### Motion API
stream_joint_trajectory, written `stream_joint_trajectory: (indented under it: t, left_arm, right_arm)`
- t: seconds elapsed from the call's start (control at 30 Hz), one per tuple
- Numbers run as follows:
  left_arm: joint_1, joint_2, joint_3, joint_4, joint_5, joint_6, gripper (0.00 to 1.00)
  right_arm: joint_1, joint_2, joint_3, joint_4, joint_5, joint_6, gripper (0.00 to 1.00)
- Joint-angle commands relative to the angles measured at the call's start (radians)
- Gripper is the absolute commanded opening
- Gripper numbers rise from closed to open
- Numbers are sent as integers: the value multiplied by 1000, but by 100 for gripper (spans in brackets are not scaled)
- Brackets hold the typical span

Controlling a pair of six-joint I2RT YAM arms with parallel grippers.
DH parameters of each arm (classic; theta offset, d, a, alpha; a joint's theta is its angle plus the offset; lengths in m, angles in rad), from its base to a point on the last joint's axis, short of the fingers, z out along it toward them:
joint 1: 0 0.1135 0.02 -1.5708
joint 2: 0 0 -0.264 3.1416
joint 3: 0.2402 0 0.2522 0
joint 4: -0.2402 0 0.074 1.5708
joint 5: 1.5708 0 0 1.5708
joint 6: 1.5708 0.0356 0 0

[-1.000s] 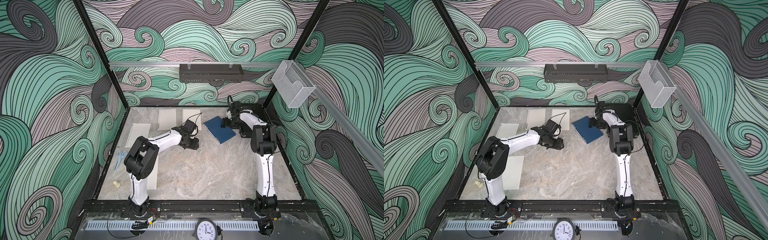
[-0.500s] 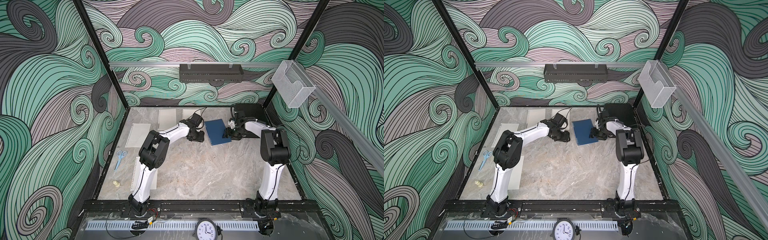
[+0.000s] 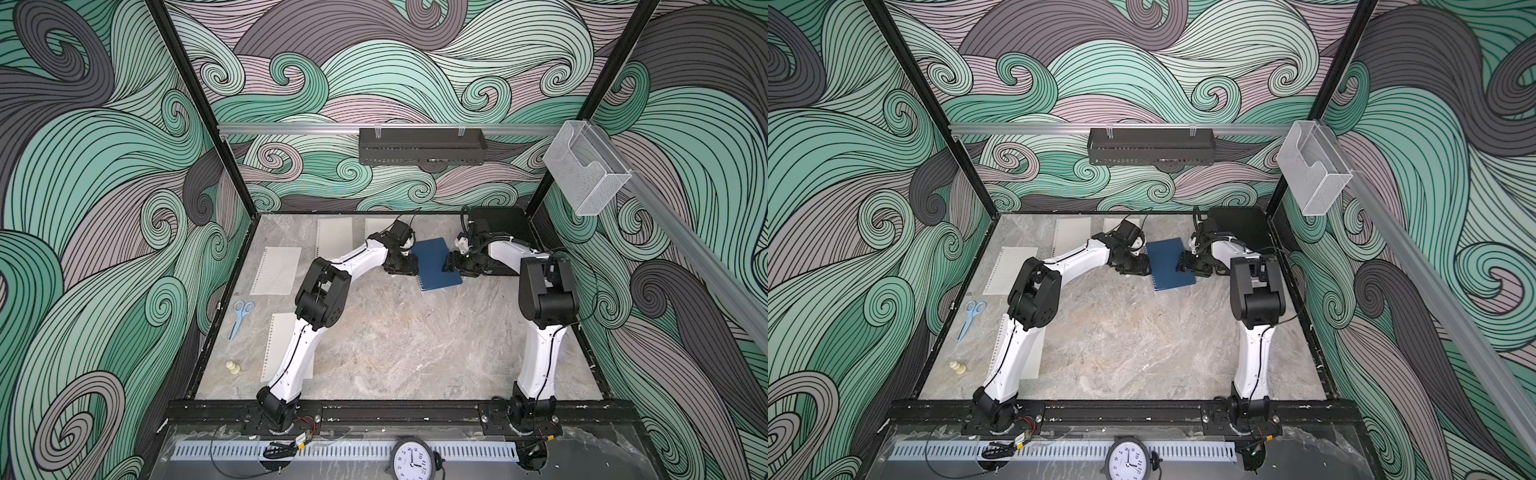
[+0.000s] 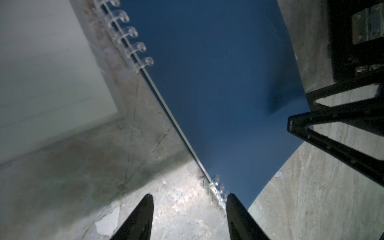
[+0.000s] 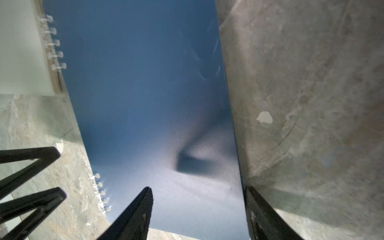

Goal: Tear off pages from different notebooks
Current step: Move the notebook to the center of the board.

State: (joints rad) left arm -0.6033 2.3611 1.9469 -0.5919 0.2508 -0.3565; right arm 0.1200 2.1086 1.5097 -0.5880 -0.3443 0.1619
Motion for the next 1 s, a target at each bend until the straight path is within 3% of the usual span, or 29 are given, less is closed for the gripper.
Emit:
stream_joint_trajectory:
  t: [0.0,0.43,0.97]
  left_arm:
    - [7,39,51,-15,52,-15,57]
    - [7,111,114,36,173,-53,56]
    - [-13,3,-94,153,246,-73,51]
  right_arm:
    - [4,15,-10,10,-41,18,70]
    - [5,-42,-120,69,-73,37,62]
    - [27,-164,-310,150,-85,76,61]
